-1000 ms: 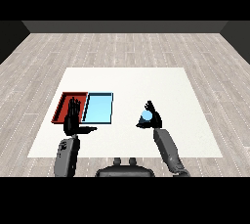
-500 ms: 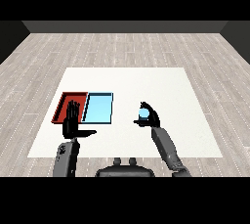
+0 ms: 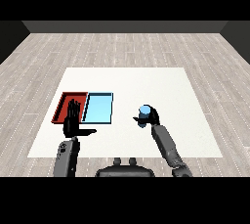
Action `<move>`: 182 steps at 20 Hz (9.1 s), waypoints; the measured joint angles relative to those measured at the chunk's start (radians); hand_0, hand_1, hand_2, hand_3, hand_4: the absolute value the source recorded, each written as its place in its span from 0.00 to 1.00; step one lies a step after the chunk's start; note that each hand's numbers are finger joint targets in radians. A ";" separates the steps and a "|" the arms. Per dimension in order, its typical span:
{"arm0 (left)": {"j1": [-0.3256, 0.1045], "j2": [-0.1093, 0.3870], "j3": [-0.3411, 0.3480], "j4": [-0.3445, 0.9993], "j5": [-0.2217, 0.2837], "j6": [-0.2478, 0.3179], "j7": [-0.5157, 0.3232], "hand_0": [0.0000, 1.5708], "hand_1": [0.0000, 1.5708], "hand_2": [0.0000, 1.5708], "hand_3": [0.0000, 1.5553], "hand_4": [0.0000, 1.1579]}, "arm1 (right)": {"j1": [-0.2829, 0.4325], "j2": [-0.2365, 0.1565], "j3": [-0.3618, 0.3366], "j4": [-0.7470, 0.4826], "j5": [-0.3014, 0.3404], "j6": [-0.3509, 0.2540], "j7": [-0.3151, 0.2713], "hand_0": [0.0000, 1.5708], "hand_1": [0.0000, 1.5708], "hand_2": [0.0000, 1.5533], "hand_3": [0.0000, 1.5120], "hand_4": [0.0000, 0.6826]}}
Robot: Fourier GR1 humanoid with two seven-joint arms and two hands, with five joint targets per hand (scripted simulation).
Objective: Pick the blue can and put it in the blue box
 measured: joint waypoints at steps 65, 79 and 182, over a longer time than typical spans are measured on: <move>-0.434 -0.039 -0.533 0.557 0.149 0.365 0.039 0.00 0.00 0.00 0.00 0.00 | -0.127 0.013 0.294 -0.361 -0.016 -0.152 0.049 0.90 0.90 0.92 0.92 0.95; -0.510 -0.024 -0.600 0.630 0.126 0.472 0.016 0.26 0.26 0.36 0.19 0.49 | -0.163 0.010 0.451 -0.361 -0.054 -0.252 0.057 0.90 0.90 0.93 0.92 0.88; -0.853 0.164 -0.254 1.545 -0.135 0.471 0.362 0.20 0.20 0.24 0.30 0.67 | 0.287 -0.162 -0.020 -0.733 -0.260 -0.008 0.064 0.00 0.00 0.00 0.00 0.00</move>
